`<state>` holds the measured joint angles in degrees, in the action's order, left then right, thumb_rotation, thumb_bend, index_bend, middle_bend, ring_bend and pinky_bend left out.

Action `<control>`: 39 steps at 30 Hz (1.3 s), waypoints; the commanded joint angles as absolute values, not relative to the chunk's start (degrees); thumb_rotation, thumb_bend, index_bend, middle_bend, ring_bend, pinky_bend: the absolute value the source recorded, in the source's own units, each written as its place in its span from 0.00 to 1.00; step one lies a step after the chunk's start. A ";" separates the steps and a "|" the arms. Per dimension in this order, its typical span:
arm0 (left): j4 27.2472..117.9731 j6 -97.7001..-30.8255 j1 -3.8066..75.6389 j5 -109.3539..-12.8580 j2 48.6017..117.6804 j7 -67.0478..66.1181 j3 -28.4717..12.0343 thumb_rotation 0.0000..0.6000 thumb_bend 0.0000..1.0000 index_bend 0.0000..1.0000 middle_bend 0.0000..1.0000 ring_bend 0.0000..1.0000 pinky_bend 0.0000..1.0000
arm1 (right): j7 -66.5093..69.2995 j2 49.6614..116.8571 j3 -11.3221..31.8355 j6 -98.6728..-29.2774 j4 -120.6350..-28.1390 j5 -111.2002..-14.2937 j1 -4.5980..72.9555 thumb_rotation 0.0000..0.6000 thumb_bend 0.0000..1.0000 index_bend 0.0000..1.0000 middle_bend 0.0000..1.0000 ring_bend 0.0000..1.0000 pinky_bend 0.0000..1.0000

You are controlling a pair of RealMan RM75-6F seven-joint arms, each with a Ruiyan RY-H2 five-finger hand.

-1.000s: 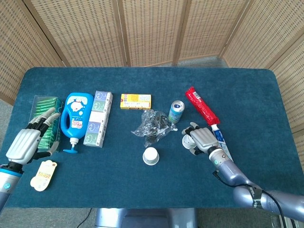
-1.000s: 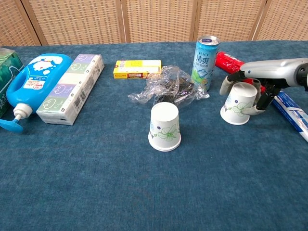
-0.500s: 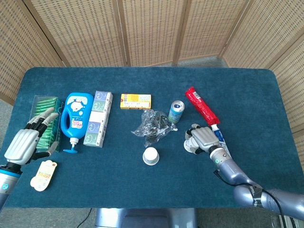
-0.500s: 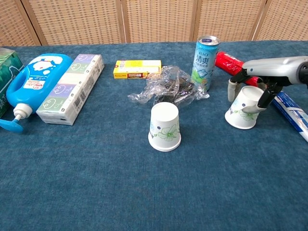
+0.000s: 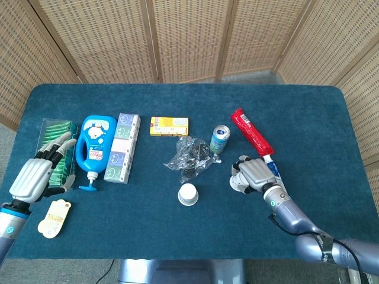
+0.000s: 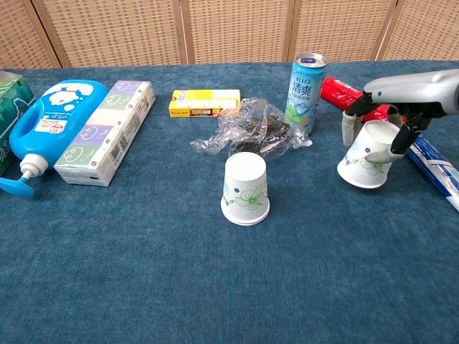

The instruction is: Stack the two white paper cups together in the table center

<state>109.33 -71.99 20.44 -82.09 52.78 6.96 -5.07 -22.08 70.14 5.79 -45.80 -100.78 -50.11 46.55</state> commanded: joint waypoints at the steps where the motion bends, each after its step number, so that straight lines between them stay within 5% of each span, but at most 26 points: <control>1: 109.30 -71.81 20.53 -82.17 52.80 7.04 -5.15 1.00 0.47 0.07 0.00 0.00 0.10 | -23.87 68.28 6.09 -47.02 -104.21 -48.61 47.64 1.00 0.38 0.40 0.39 0.16 0.61; 39: 108.31 -69.50 21.40 -83.17 53.83 7.01 -5.33 1.00 0.47 0.09 0.00 0.00 0.10 | -36.77 69.05 8.64 -57.14 -121.37 -29.84 63.10 1.00 0.38 0.38 0.39 0.17 0.64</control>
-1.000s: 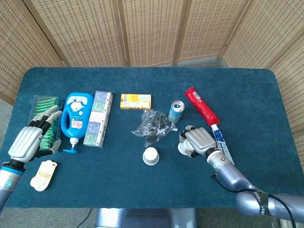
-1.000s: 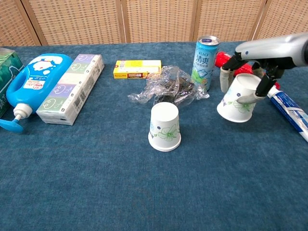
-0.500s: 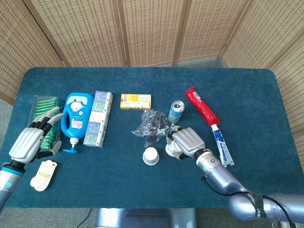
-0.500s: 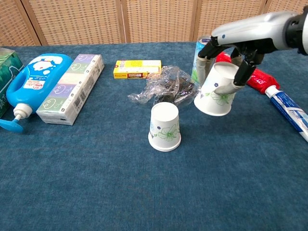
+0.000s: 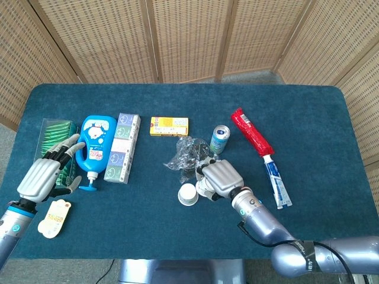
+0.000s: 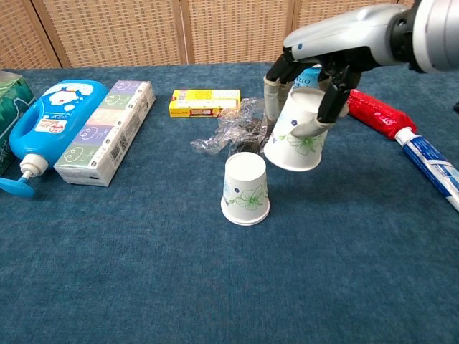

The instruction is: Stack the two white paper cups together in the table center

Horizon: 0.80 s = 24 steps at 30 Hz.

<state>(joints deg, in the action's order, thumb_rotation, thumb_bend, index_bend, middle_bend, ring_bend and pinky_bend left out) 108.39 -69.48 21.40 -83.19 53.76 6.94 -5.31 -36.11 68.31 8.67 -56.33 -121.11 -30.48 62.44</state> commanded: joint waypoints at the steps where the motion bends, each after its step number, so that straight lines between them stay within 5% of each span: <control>1: 108.22 -69.50 21.39 -83.13 53.91 7.09 -5.34 1.00 0.47 0.08 0.00 0.00 0.10 | -37.07 69.47 8.64 -57.58 -121.33 -29.51 63.42 1.00 0.38 0.38 0.39 0.17 0.64; 24: 105.39 -68.49 21.41 -82.74 55.08 10.08 -5.04 1.00 0.47 0.08 0.00 0.00 0.10 | -42.11 75.15 11.25 -63.42 -121.10 -17.62 71.35 1.00 0.38 0.38 0.38 0.18 0.64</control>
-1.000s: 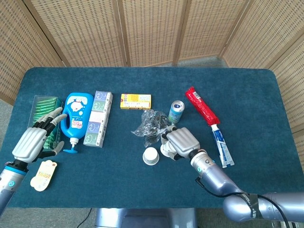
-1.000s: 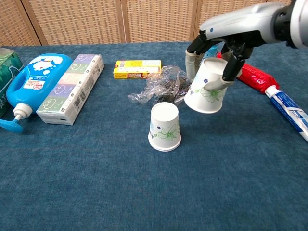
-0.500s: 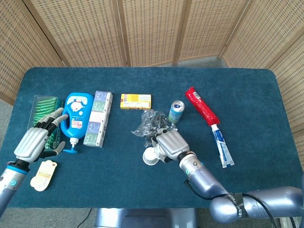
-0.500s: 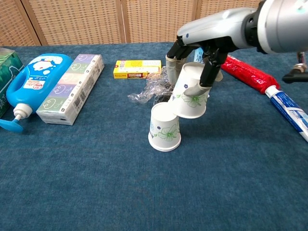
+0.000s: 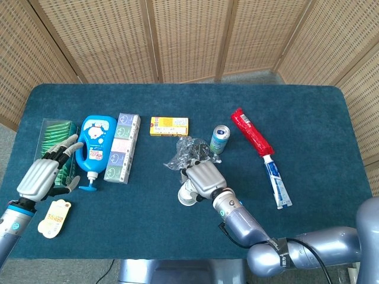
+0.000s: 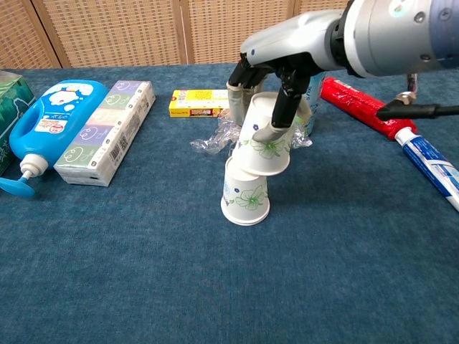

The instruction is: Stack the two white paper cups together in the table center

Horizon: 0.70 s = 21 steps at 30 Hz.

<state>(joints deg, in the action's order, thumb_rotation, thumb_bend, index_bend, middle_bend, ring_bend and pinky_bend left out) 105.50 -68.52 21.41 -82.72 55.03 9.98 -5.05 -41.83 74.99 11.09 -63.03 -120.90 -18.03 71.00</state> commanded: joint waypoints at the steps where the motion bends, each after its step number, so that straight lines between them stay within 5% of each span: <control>1: 105.30 -68.44 21.42 -82.75 55.13 10.16 -5.01 1.00 0.47 0.08 0.00 0.00 0.10 | -42.31 75.18 11.25 -63.68 -121.27 -17.41 71.54 1.00 0.38 0.38 0.38 0.18 0.64; 21: 104.66 -68.70 21.35 -83.63 55.60 10.90 -4.73 1.00 0.47 0.08 0.00 0.00 0.10 | -43.40 77.08 10.72 -65.22 -121.31 -14.96 73.21 1.00 0.38 0.37 0.38 0.18 0.64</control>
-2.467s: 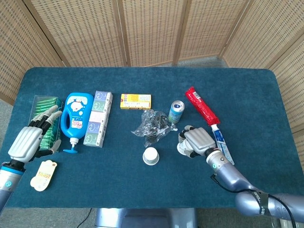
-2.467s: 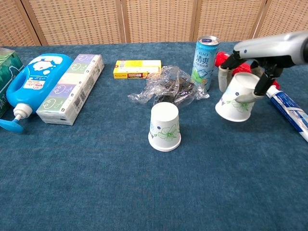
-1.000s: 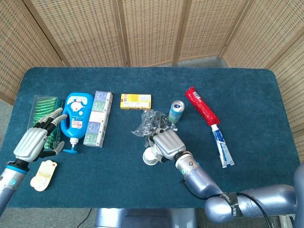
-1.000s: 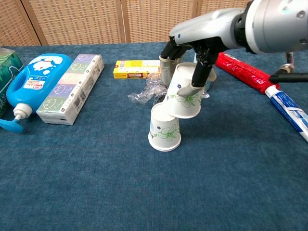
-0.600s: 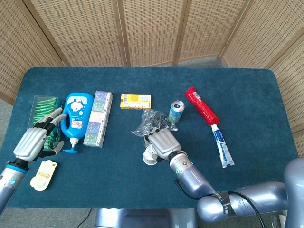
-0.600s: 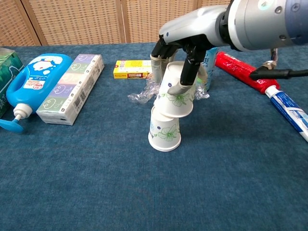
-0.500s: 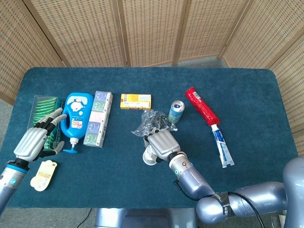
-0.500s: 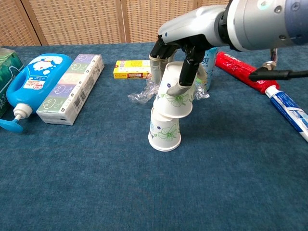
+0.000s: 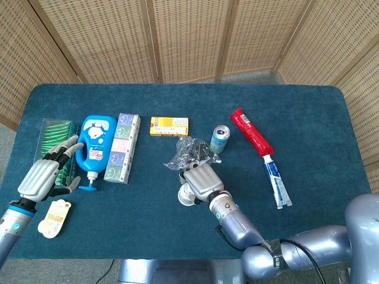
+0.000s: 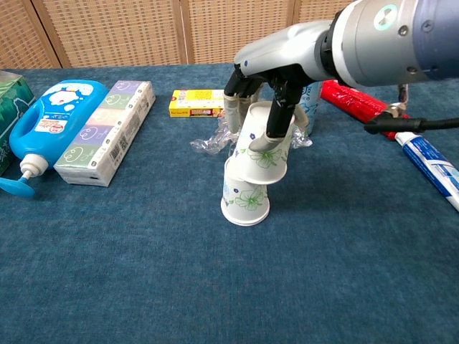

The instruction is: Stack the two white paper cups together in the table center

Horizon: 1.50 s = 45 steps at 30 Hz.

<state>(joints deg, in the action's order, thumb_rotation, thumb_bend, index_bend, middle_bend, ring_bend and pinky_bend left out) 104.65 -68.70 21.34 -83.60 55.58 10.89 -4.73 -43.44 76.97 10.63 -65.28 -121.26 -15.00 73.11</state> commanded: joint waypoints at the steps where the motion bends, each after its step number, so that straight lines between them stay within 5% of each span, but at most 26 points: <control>1: 104.67 -68.70 21.37 -83.67 55.63 10.92 -4.74 1.00 0.47 0.08 0.00 0.00 0.10 | -43.42 77.14 10.76 -65.23 -121.36 -14.92 73.29 1.00 0.38 0.37 0.38 0.18 0.64; 45: 103.21 -69.38 20.68 -84.64 55.99 12.64 -3.93 1.00 0.47 0.07 0.00 0.00 0.10 | -44.48 83.55 8.95 -65.29 -116.01 -14.99 74.26 1.00 0.37 0.36 0.37 0.19 0.61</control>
<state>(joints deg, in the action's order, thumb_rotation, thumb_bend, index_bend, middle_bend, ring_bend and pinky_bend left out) 103.21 -69.38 20.68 -84.64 56.00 12.65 -3.92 -44.48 83.31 9.12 -65.37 -116.26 -14.84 74.34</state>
